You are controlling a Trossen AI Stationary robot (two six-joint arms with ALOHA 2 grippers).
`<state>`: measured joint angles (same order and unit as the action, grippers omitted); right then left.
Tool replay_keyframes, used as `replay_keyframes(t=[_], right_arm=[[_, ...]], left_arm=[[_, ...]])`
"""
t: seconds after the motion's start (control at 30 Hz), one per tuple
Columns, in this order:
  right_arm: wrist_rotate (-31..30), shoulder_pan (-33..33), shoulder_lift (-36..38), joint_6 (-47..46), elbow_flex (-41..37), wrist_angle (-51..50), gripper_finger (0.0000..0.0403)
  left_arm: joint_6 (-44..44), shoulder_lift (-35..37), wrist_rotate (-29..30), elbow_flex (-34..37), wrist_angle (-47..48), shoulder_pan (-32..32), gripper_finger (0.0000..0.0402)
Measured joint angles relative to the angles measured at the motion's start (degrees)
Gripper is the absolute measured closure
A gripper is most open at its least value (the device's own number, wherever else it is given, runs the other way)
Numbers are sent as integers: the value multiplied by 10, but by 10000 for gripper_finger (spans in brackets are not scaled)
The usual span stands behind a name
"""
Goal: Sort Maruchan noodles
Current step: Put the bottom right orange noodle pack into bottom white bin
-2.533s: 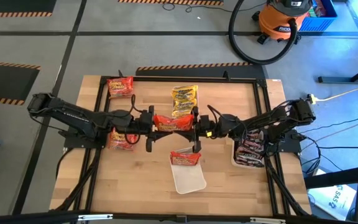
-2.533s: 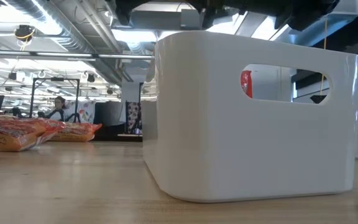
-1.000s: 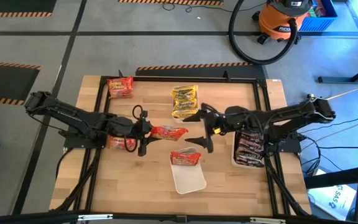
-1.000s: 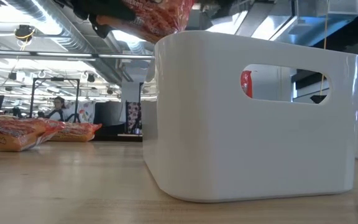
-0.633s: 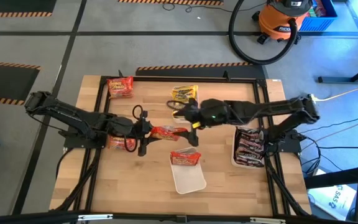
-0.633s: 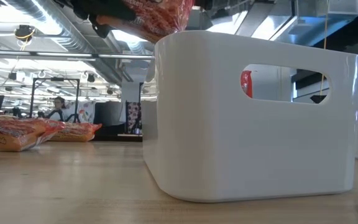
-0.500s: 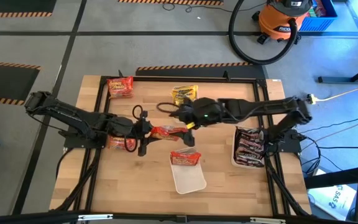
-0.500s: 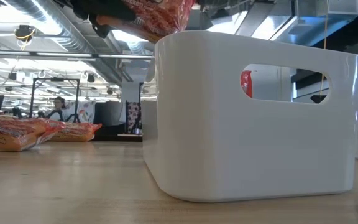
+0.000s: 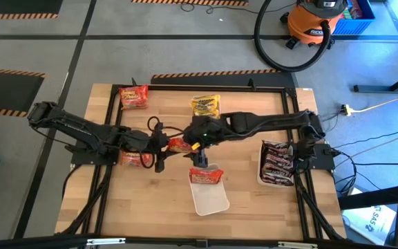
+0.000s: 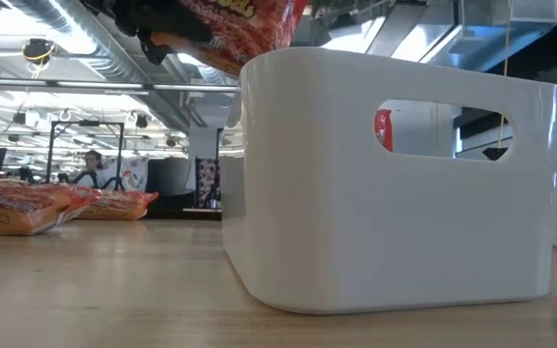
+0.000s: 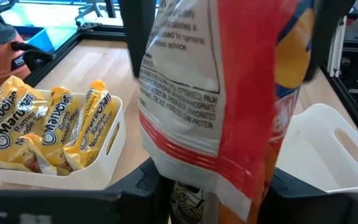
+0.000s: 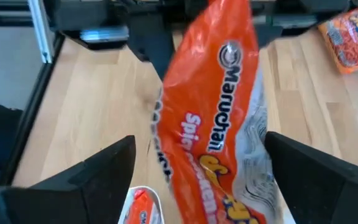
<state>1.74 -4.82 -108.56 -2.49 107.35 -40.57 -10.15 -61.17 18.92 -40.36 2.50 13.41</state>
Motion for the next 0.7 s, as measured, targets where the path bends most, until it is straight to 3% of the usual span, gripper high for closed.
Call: replay_keyframes(t=[0.5,0.7], right_arm=[[-13,1,-30,6,-1,-13,70],[-12,1,-39,17,-1,-14,130]], left_arm=[[0,0,1,0,-8,0,274],[2,0,-4,0,-8,0,274]])
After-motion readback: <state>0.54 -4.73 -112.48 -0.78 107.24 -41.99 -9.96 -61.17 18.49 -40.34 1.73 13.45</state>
